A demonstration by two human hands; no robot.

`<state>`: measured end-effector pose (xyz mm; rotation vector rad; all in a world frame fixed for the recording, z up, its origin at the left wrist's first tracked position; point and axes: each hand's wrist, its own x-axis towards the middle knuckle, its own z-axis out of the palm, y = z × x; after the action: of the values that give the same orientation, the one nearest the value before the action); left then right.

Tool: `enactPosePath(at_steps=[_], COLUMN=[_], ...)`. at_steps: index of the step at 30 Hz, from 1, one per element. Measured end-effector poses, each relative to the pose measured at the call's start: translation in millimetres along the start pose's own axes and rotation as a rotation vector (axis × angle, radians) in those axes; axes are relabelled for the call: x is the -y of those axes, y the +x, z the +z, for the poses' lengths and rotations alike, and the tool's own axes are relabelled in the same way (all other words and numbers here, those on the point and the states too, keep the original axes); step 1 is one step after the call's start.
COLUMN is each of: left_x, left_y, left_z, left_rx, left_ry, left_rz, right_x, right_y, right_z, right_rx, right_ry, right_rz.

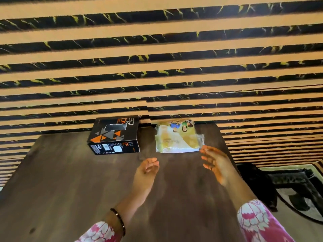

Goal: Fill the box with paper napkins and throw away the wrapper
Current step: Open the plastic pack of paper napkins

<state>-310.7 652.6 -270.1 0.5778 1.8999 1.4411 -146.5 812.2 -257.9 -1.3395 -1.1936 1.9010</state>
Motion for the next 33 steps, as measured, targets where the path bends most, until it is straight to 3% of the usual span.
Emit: enactPosePath(at_steps=[9,14,22,33], left_x=[6.7,12.8,42.1,89.1], left_y=[91.0,107.2,52.9,-49.7], left_z=[34.1,47.9,26.2,-68.9], left_rx=[0.001,-0.008,0.021,0.037], left_ry=[0.095,0.079,0.218,0.104], left_rz=[-0.004,-0.088,-0.086,-0.141], right_x=[-15.6,-33.7,-74.0,-142.7], right_y=[88.0,95.9,54.9,-63.2], right_z=[13.2,12.9,-3.7,14.1], right_rx=[-0.158,-0.083,-0.075,0.055], right_ry=[-0.036,-0.116,-0.274,-0.465], right_rz=[-0.052,-0.094,-0.135,-0.095])
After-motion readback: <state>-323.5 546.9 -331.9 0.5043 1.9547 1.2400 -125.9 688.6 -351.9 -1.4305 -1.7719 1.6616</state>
